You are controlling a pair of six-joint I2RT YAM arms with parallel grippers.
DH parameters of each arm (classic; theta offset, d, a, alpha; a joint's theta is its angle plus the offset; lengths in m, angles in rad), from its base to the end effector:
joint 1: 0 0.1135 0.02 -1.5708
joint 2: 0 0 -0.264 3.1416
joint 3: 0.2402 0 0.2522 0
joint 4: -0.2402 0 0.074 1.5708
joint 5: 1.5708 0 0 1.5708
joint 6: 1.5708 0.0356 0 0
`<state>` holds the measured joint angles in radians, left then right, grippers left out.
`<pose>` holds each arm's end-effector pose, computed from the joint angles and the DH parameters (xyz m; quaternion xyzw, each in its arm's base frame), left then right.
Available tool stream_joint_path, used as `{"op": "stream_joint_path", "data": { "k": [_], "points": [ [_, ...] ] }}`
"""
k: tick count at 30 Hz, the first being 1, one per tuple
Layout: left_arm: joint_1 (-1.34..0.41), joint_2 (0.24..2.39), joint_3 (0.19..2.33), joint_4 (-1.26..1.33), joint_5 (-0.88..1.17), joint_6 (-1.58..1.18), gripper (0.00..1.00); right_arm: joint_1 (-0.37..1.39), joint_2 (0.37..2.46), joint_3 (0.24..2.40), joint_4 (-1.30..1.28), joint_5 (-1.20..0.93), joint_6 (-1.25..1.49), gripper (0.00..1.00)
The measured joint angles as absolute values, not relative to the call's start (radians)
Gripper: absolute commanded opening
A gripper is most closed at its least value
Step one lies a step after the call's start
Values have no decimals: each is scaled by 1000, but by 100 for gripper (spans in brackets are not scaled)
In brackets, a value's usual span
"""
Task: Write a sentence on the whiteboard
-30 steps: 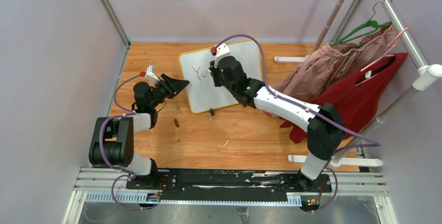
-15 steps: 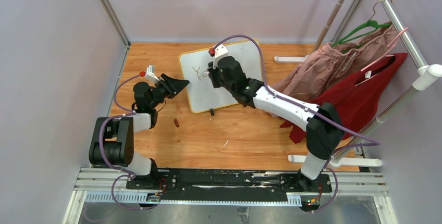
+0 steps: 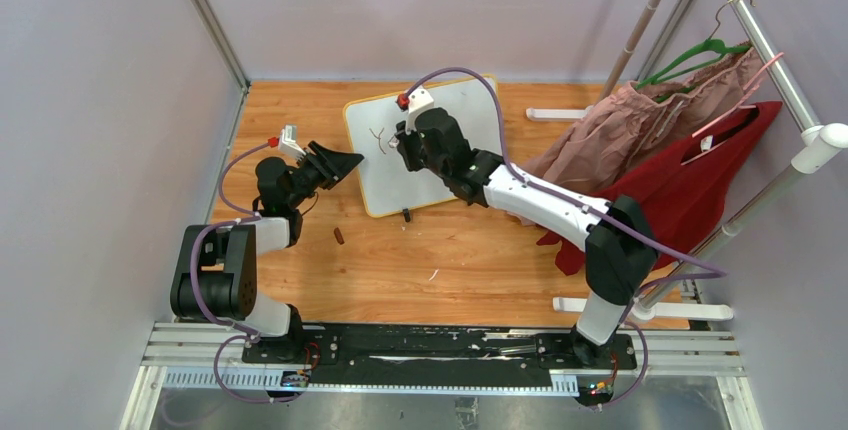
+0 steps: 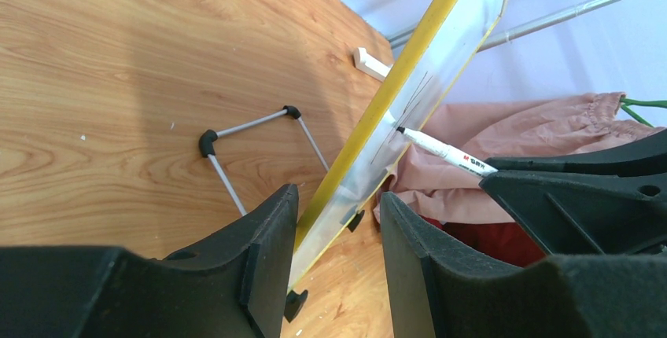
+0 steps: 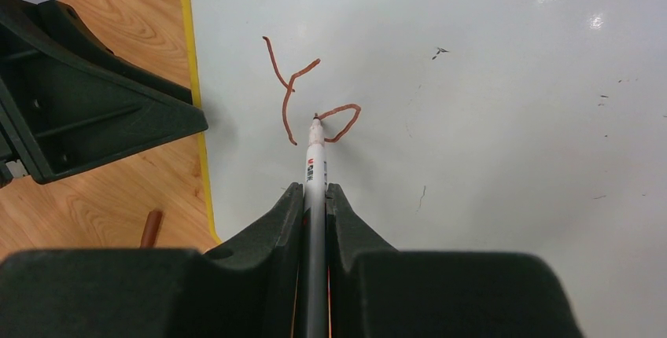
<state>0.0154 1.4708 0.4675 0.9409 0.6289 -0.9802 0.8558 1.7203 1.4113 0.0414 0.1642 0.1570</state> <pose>0.2788 -0.0167 0.1955 -0.1449 0.7101 -0.5018 0.4723 0.2772 0.3104 0.3284 -0.2245 0.7616 0.2361 0.5602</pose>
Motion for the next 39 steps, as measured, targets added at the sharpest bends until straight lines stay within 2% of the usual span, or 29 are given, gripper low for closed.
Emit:
{"op": "stream_joint_path", "data": {
  "k": [16,27,39],
  "points": [
    [15,1470,467,942,630,-981,51,817,1589,1296,132,217,126,0],
    [15,1468,467,940,629,-979,55,815,1602,1302,143,209,120,0],
    [15,1467,467,940,629,-980,56,815,1637,1338,141,204,124,0]
  ]
}}
